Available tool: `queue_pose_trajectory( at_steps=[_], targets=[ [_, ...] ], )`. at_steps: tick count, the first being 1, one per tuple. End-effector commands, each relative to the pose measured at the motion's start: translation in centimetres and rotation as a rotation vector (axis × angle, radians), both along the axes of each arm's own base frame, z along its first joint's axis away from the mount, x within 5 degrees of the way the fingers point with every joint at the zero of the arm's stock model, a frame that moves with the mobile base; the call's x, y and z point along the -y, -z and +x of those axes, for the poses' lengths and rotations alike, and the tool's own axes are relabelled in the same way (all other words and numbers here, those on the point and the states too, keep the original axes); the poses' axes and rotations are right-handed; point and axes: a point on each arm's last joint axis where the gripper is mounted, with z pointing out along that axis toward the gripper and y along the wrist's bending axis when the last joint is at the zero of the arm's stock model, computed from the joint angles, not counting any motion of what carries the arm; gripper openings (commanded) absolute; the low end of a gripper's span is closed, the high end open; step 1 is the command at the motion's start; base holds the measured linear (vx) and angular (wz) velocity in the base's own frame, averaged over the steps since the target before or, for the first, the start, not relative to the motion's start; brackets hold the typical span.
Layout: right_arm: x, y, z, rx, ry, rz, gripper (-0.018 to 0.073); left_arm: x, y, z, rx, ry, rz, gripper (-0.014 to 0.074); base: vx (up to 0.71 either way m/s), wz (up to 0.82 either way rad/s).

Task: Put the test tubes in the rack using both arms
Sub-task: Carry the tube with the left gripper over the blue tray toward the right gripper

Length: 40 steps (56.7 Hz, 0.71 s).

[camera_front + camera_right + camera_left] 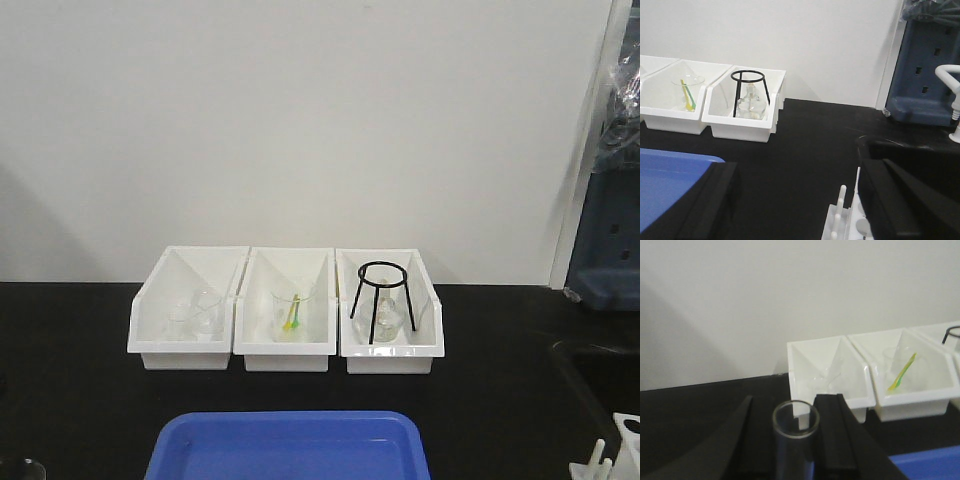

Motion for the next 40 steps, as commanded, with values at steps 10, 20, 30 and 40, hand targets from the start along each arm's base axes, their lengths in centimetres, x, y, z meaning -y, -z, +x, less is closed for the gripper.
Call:
queue_pose_trajectory(
  at_steps=[10,20,30,40],
  targets=[
    [0.1,-0.9,0.8,-0.04,0.009,-0.013,0.0521,1.5,-7.2,1.6,0.144,0.131,-0.206,-0.0003,0.0,0.0],
    [0.0,-1.4,2.5,-0.156,0.007,-0.049,0.0505,4.5,-9.1,3.4,0.104,0.326,-0.298,-0.0002,0.0,0.0],
    [-0.2,-2.8,4.9,-0.187,-0.027,-0.14,0.0505,8.1,-8.5,6.0,0.048,0.572,-0.445,-0.0001,0.0,0.0],
    [-1.5,-3.8,7.2,-0.259,-0.136,-0.155,0.0505,10.9,-6.1,8.6,-0.001,0.727,-0.535,-0.0001,0.0,0.0]
  ],
)
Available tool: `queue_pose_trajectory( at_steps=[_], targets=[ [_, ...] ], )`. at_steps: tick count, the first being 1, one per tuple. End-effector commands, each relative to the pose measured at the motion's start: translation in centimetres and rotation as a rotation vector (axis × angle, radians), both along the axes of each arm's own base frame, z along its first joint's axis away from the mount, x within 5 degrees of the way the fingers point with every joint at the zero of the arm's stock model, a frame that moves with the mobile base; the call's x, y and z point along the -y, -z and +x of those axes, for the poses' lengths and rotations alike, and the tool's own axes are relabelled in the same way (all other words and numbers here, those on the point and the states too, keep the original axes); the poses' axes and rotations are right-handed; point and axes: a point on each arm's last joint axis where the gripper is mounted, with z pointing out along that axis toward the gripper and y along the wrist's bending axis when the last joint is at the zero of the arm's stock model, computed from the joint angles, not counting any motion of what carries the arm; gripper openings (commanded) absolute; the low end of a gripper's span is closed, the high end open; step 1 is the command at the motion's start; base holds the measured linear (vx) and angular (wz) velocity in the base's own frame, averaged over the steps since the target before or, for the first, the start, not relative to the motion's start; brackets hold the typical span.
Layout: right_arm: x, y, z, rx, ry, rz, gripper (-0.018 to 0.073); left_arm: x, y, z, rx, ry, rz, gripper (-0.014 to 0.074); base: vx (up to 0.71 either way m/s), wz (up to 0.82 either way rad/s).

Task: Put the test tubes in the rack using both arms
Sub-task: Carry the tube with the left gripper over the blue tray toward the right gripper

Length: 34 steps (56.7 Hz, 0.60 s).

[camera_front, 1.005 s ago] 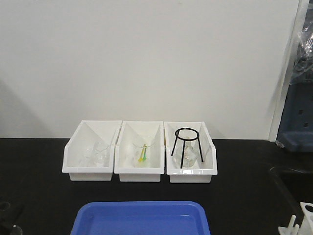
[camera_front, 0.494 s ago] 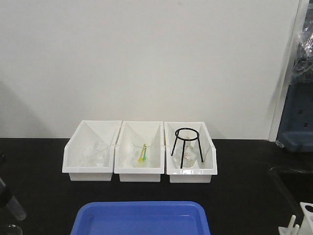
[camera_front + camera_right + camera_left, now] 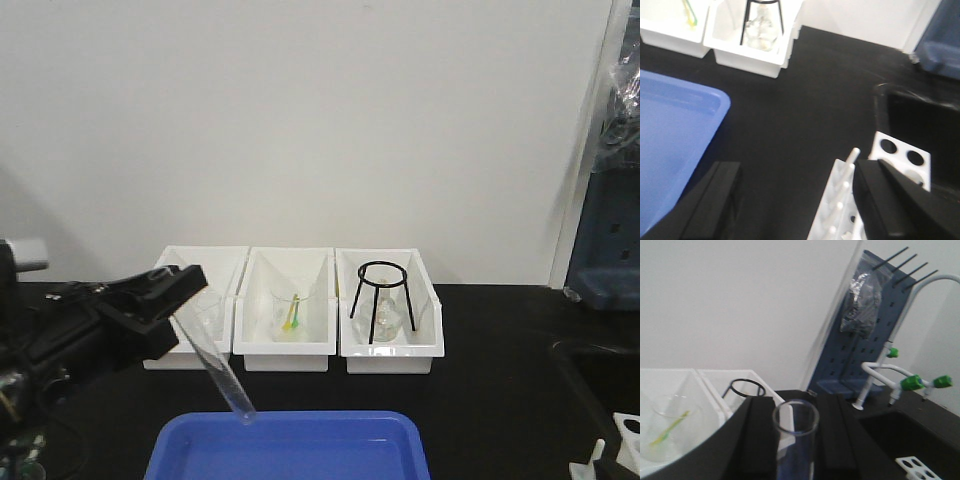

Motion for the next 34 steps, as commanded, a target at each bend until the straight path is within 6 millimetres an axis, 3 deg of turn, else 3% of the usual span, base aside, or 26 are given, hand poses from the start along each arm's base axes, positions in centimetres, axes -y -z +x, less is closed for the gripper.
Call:
queue_pose_trajectory(
  at_steps=[1,19,34],
  targets=[
    [-1.0,-2.1,1.4,0.069,-0.081,-0.013,0.0505,1.4,-1.4,0.6,0.084,0.111,-0.134,-0.0001,0.0,0.0],
    [-8.6,-3.1,4.2,0.045,-0.427,0.015,0.0505,4.3,2.8,2.2,0.024,0.287,-0.157,-0.0001,0.0,0.0],
    [-14.4,-3.3,7.0,0.012,-0.569,0.018,0.0533,4.6,3.1,2.1,0.017,0.334,-0.191,-0.0001,0.0,0.0]
  ],
)
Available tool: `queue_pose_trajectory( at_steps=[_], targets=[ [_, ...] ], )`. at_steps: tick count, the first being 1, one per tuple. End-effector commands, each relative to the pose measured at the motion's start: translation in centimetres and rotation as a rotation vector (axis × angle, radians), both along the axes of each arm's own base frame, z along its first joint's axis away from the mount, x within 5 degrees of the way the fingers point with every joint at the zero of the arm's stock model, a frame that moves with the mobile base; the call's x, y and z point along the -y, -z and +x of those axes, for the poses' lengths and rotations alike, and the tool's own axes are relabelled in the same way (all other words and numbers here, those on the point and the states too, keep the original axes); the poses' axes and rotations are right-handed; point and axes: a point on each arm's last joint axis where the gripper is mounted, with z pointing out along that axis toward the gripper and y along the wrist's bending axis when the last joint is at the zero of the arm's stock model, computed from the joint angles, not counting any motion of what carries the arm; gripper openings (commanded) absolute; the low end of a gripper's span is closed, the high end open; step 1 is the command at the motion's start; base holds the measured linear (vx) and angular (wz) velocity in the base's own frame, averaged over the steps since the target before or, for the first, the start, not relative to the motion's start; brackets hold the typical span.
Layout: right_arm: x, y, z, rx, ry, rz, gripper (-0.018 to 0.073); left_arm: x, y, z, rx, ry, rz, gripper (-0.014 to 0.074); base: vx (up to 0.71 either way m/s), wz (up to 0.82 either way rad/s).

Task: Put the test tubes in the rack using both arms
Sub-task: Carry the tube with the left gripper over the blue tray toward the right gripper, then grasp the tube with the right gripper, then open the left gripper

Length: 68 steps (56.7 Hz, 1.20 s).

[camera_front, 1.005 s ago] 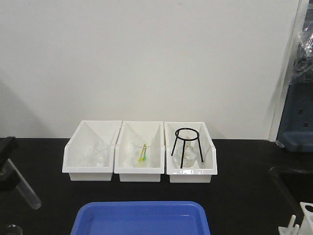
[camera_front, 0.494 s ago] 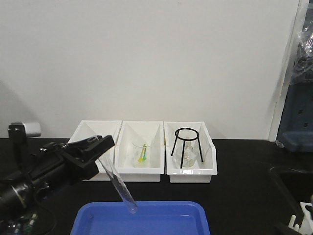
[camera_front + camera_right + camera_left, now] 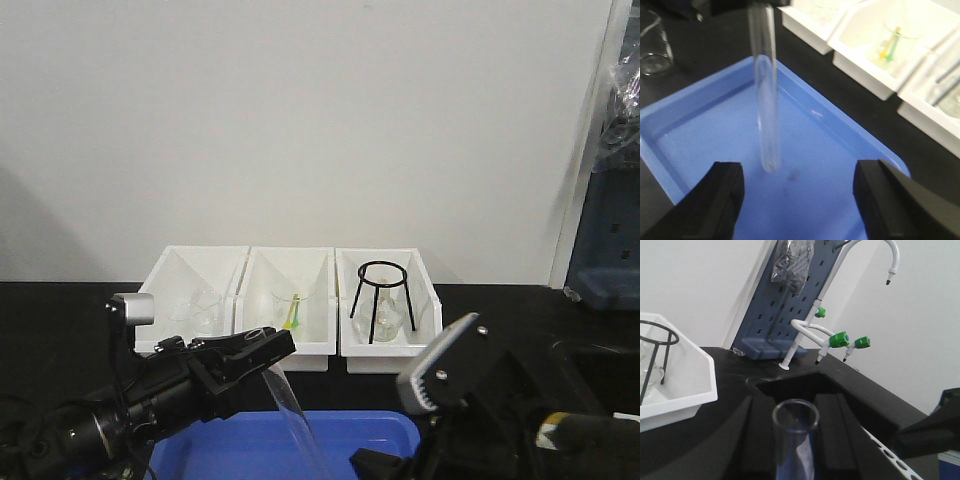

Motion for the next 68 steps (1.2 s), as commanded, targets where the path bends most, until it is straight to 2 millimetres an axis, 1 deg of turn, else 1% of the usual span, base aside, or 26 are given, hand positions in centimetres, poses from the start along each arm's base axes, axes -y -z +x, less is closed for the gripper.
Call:
queue_pose_trajectory(
  at_steps=[1,6,14,24,37,44,55,61,68],
  targets=[
    [-1.7,-2.1,1.2,0.08,-0.011,0.051,0.0534,0.0,-3.2,-0.3,0.096,0.023,-0.121,-0.0001,0.0,0.0],
    [-3.2,-2.3,2.5,0.078,-0.031,0.047,0.0537,0.0,-3.2,-0.3,0.1,0.027,-0.127,-0.0001,0.0,0.0],
    [-4.7,-2.8,4.6,0.08,-0.028,0.062,0.0537,0.0,-3.3,-0.4,0.103,0.03,-0.13,-0.0001,0.0,0.0],
    [-5.9,-3.8,6.3,0.098,-0.037,0.075,0.0537,0.0,-3.3,-0.4,0.105,0.032,-0.133,-0.0001,0.0,0.0],
    [-7.1,-3.4,8.0,0.078,-0.047,0.069,0.0537,0.0,-3.3,-0.4,0.101,0.034,-0.138,-0.0001,0.0,0.0],
    [-7.5,-3.2,8.6,0.074,-0.048,0.067,0.0537,0.0,-3.3,-0.4,0.101,0.034,-0.138,-0.0001,0.0,0.0],
    [-7.6,-3.0,8.6,0.056,-0.059,0.058,0.0527,0.0,-3.3,-0.4,0.102,0.034,-0.138,-0.0001,0.0,0.0],
    [-7.7,-2.9,8.5,0.037,-0.068,0.051,0.0487,0.0,-3.3,-0.4,0.102,0.034,-0.138,-0.0001,0.0,0.0],
    [-7.7,-2.9,8.4,0.03,-0.066,0.06,0.0398,0.0,-3.3,-0.4,0.102,0.034,-0.138,-0.0001,0.0,0.0]
  ],
)
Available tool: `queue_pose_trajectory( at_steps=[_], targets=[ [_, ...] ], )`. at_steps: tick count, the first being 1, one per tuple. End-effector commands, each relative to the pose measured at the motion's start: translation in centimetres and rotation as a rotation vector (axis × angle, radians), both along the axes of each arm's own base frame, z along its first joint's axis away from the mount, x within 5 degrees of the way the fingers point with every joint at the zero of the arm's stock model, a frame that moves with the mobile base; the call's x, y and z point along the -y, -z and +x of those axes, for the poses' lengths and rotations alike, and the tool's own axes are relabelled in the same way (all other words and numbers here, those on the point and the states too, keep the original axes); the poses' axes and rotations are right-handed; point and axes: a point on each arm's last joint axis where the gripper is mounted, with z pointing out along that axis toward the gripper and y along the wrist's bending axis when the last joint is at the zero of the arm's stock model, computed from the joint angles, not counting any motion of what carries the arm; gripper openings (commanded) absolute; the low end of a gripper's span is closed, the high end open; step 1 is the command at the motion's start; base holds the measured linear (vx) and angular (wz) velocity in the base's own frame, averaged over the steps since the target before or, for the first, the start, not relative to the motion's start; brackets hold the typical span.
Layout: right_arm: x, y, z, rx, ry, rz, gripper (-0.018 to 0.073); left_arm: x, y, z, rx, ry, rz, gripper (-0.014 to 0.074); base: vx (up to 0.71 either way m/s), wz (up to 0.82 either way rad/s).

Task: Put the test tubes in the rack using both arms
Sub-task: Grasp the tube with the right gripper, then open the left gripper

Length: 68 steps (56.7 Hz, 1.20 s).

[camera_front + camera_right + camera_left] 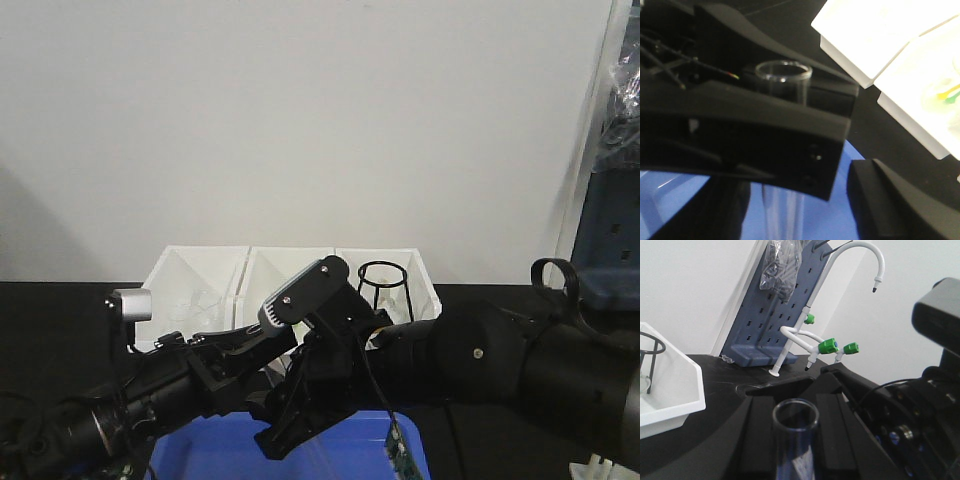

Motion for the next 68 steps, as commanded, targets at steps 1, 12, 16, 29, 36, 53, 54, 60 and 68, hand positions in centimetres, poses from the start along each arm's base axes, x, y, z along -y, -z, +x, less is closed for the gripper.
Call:
queue_pose_trajectory(
  at_steps=[1,12,16,29,36,53,54,60,68],
  targets=[
    [0.21,-3.19,-0.12,0.093,0.03,0.082,0.0379,-0.09,-2.9,-0.35,0.085,0.015,-0.114,-0.0001,0.0,0.0],
    [0.14,-3.23,-0.15,0.077,0.037,0.105,0.0214,-0.09,-2.9,-0.35,0.085,0.015,-0.114,0.0001,0.0,0.0],
    [0.1,-3.25,-0.18,0.069,0.041,0.117,0.0173,-0.09,-2.9,-0.35,0.085,0.015,-0.114,0.0004,0.0,0.0],
    [0.05,-3.26,-0.22,0.056,0.044,0.13,0.0076,-0.09,-2.9,-0.35,0.085,0.015,-0.114,0.006,0.0,0.0],
    [0.04,-3.27,-0.22,0.053,0.045,0.135,0.0026,-0.08,-2.96,-0.39,0.088,0.02,-0.12,0.0169,0.0,0.0],
    [0.22,-3.36,-0.02,0.068,0.056,0.137,-0.001,-0.14,-3.08,-0.36,0.088,0.013,-0.13,0.054,0.0,0.0],
    [0.26,-3.38,0.03,0.07,0.058,0.138,-0.001,-0.16,-3.09,-0.34,0.087,0.011,-0.132,0.0553,0.0,0.0],
    [0.36,-3.69,0.33,0.113,0.08,0.149,-0.001,-0.32,-3.33,-0.23,0.084,-0.009,-0.155,0.0581,0.0,0.0],
    [0.47,-4.08,0.67,0.16,0.108,0.17,-0.0009,-0.63,-3.63,0.07,0.075,-0.049,-0.202,0.058,0.0,0.0]
  ],
)
